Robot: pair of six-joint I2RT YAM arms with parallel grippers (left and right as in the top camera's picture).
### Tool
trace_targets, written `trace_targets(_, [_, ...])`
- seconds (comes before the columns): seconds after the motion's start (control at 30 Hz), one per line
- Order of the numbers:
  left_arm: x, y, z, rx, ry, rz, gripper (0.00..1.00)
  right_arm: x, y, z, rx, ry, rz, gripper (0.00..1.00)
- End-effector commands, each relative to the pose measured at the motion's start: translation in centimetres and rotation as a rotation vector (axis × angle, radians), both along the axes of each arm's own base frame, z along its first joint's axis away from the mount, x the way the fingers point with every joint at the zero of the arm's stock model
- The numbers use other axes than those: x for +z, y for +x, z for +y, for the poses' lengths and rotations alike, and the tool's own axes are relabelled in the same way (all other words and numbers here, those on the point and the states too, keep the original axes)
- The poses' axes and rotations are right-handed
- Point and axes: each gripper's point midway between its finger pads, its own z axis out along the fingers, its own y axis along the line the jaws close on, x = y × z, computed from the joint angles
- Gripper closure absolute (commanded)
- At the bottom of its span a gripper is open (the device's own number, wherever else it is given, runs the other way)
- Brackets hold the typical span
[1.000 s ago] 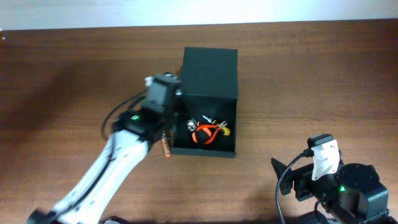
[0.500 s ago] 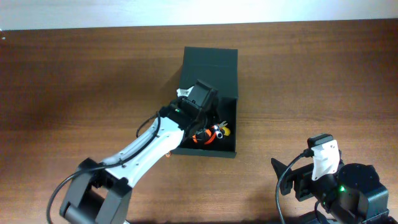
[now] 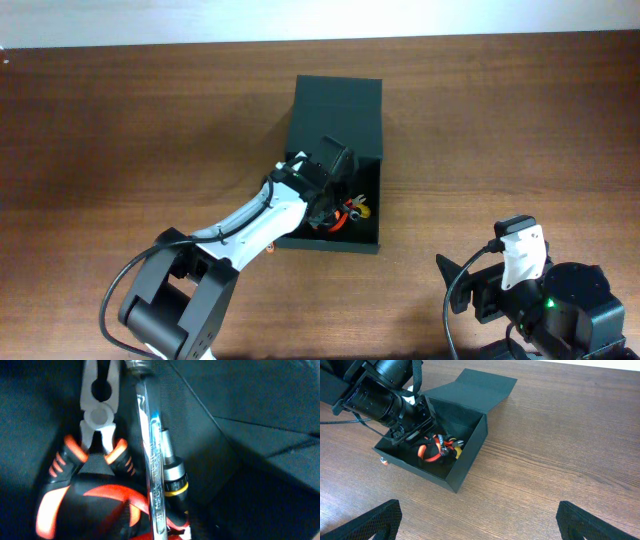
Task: Pack container
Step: 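Carry the wrench into the box and release it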
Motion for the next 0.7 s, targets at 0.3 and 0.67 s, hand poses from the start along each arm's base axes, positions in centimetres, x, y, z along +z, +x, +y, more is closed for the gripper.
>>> trace_targets(0.3, [5.7, 1.2, -0.1, -0.08, -0.003, -0.167, 0.49, 0.1, 0.1, -0.1, -0.012, 0.008, -0.002, 0.01])
trace_targets(0.67, [13.3, -6.1, 13.3, 0.049, 0.304, -0.133, 0.39, 0.1, 0.1, -0.1, -0.012, 0.008, -0.002, 0.01])
